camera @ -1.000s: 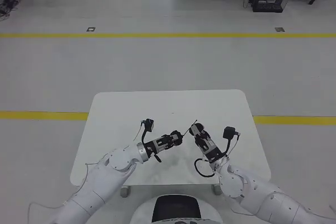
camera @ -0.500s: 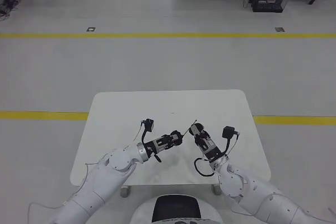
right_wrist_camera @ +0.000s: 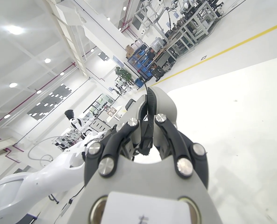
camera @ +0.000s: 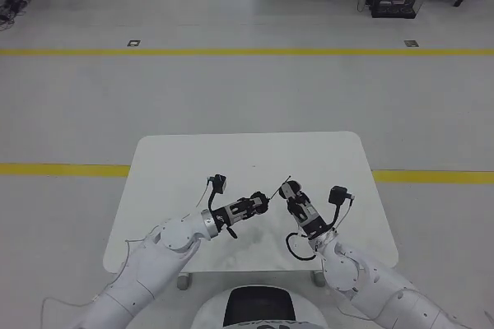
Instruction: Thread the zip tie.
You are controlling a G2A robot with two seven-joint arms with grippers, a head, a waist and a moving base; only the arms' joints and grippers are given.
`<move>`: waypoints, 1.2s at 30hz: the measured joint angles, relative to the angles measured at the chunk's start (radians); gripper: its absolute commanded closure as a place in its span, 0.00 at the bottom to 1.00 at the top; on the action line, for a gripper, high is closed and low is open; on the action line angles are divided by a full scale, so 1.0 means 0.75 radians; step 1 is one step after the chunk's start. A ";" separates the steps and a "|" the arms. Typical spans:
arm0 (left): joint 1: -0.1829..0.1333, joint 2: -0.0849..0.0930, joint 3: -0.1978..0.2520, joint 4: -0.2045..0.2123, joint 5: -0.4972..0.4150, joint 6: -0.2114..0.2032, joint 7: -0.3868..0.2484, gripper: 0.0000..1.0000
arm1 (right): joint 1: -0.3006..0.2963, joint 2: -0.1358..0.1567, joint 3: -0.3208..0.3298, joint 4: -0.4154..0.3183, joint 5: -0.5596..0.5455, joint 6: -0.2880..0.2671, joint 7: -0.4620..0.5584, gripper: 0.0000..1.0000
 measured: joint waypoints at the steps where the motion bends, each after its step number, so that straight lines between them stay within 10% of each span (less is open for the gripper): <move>1: 0.000 0.000 0.000 0.000 0.000 0.000 0.000 1.00 | -0.002 -0.001 0.003 0.000 -0.001 0.000 0.004 1.00; 36: 0.000 0.000 0.000 0.000 0.000 0.000 0.000 1.00 | -0.056 -0.047 0.099 0.015 -0.045 0.000 0.095 1.00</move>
